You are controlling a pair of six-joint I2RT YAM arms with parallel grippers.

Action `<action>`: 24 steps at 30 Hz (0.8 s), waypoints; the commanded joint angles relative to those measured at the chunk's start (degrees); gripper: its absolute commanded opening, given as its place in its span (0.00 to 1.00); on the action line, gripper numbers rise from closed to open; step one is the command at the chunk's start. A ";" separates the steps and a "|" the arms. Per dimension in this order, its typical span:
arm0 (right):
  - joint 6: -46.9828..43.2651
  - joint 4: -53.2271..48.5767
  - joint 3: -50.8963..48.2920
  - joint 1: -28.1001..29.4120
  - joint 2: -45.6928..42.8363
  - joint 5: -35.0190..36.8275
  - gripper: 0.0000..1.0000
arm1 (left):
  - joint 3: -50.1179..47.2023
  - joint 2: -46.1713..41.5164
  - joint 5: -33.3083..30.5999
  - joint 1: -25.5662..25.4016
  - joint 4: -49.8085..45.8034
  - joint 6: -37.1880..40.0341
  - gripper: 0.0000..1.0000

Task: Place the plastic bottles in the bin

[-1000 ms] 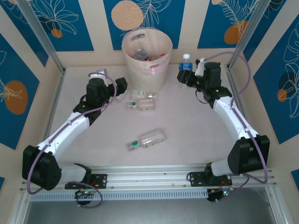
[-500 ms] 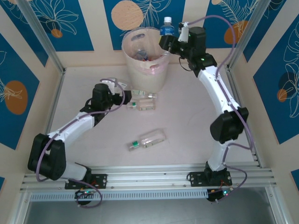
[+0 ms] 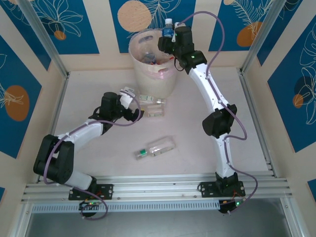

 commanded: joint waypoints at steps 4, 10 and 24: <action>-6.86 -1.89 2.65 1.95 -2.34 13.33 0.81 | 1.80 2.89 -0.52 0.32 -0.84 9.64 1.00; -6.78 0.14 -3.31 2.20 -8.24 11.04 0.89 | 4.45 5.04 2.96 0.32 -2.73 13.51 1.00; -5.54 8.72 -23.53 2.20 -21.22 5.92 1.00 | 4.91 8.26 3.85 -2.34 -0.15 23.32 1.00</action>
